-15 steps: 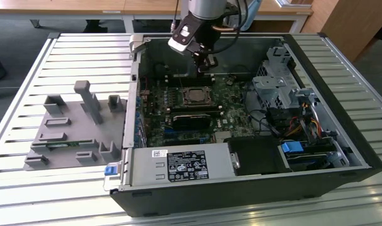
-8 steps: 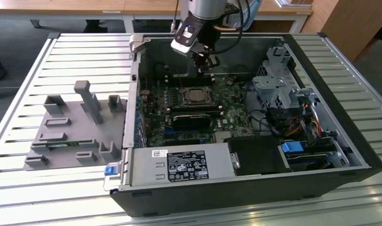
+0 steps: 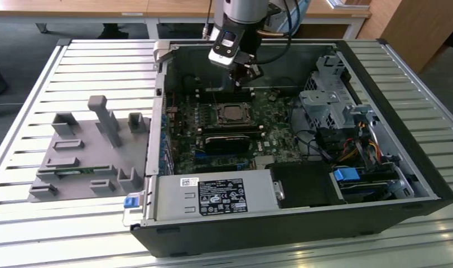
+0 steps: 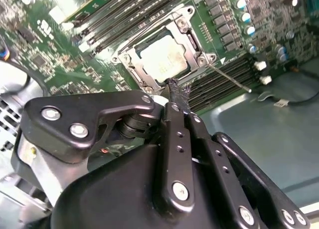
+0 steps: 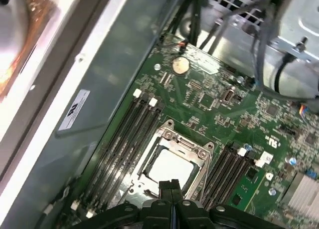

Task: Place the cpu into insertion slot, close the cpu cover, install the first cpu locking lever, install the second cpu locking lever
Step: 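Install the first cpu locking lever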

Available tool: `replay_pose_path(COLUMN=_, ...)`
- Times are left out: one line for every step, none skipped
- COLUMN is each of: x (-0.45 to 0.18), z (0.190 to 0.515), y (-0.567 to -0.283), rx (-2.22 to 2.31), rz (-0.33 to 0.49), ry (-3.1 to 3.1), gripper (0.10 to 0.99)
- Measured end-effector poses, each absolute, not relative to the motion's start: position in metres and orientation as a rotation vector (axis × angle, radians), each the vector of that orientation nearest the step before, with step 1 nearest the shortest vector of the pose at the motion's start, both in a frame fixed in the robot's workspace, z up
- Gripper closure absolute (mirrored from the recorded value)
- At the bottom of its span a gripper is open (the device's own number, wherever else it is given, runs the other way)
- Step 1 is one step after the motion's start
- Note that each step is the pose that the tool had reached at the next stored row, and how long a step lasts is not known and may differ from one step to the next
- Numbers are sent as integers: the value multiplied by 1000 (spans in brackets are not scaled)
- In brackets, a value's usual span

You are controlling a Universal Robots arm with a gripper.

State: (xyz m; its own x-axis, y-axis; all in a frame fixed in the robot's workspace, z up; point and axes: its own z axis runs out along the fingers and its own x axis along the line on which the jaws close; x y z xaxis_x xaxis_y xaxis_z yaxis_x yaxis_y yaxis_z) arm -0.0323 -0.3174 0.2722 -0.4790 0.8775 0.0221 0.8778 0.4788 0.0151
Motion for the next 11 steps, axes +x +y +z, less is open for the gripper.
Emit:
replay_pose_path(x=-32, z=272, y=-317, rx=-1573, rz=-38, ry=-2706, gripper=980)
replay_pose_path(x=-32, z=272, y=-317, rx=-1550, rz=-38, ry=-2719, gripper=980)
replay_pose_path(x=-32, z=272, y=-317, rx=-1525, rz=-38, ry=-2733, gripper=980)
replay_pose_path(x=-32, z=272, y=-317, rx=-1501, rz=-37, ry=-2745, gripper=980)
replay_pose_path(x=-32, z=272, y=-317, rx=-1479, rz=-37, ry=-2758, gripper=980)
replay_pose_path(x=-32, z=272, y=-317, rx=-1455, rz=-37, ry=-2770, gripper=980)
replay_pose_path(x=-32, z=272, y=-317, rx=-1435, rz=-37, ry=-2780, gripper=980)
replay_pose_path(x=-32, z=272, y=-317, rx=-1416, rz=-37, ry=-2790, gripper=980)
replay_pose_path(x=-32, z=272, y=-317, rx=-1398, rz=-37, ry=-2798, gripper=980)
replay_pose_path(x=-32, z=272, y=-317, rx=-1381, rz=-37, ry=-2807, gripper=980)
replay_pose_path(x=-32, z=272, y=-317, rx=-1366, rz=-37, ry=-2814, gripper=980)
